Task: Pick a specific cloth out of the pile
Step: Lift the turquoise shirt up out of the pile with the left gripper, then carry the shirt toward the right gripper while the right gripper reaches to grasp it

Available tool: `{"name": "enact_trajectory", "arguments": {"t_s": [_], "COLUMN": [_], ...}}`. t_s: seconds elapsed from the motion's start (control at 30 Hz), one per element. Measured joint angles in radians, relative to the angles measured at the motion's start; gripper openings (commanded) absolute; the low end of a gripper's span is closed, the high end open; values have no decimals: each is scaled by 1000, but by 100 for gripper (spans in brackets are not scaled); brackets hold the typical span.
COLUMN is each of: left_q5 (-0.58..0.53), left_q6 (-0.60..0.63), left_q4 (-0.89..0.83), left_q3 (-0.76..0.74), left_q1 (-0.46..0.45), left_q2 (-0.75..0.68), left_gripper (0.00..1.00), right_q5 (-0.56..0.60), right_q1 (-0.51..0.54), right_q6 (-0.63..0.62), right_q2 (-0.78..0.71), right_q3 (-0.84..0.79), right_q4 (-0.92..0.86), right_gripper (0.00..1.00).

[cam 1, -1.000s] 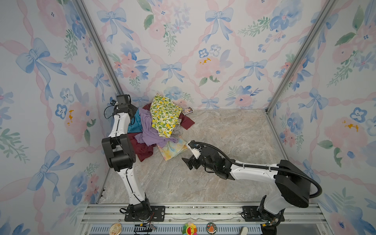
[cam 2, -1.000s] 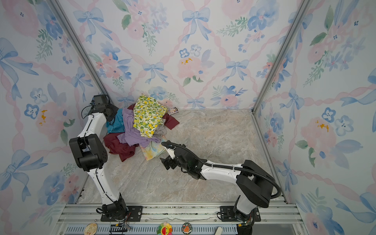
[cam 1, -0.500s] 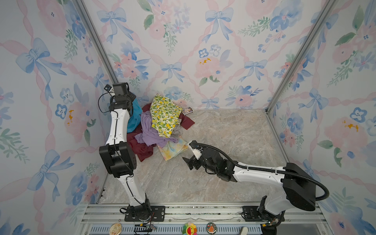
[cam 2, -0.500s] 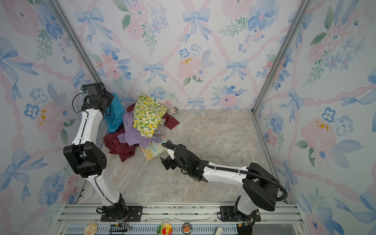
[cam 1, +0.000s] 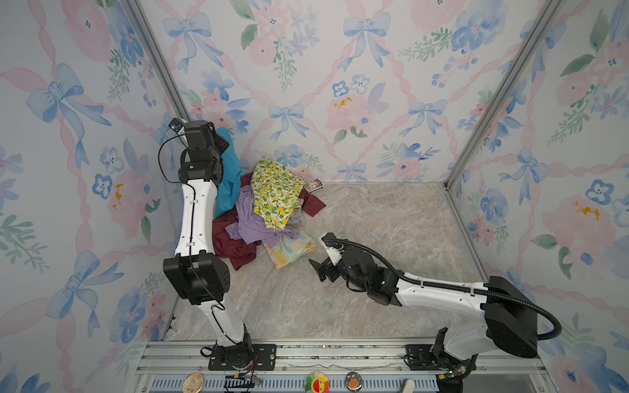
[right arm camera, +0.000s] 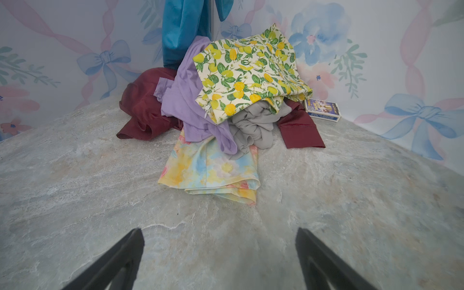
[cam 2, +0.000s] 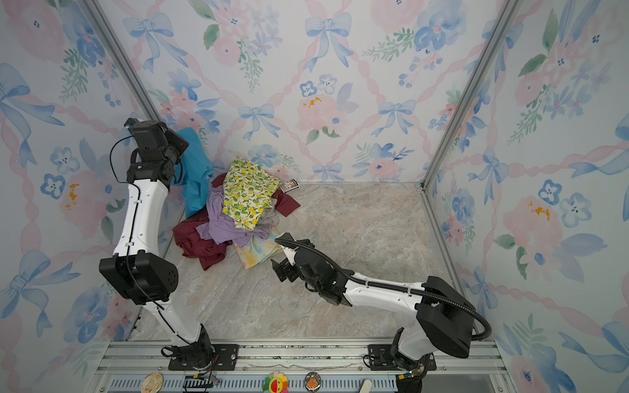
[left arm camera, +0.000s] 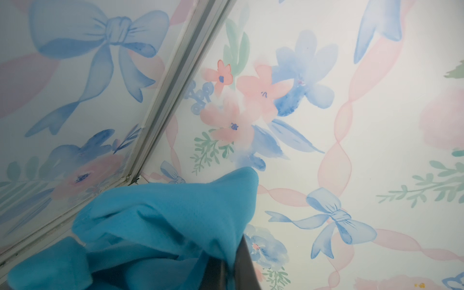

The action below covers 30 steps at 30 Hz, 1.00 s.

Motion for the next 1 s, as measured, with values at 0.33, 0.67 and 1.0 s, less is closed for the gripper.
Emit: {"name": "enact_trajectory", "arguments": {"t_s": [0.33, 0.67, 1.0], "left_q5": [15, 49, 71], "left_q6": [19, 23, 23], "left_q4": [-9, -8, -20], "left_q3": [116, 176, 215], "left_q1": [-97, -213, -331], "left_q2": [-11, -35, -35], "left_gripper": [0, 0, 0], "right_q5": [58, 87, 88], "right_q1": [-1, -60, -150], "right_q6": [4, 46, 77], "right_q2": [-41, -155, -272], "right_q3": [-25, -69, -72], "right_q4": [3, 8, 3], "right_gripper": [97, 97, 97]}}
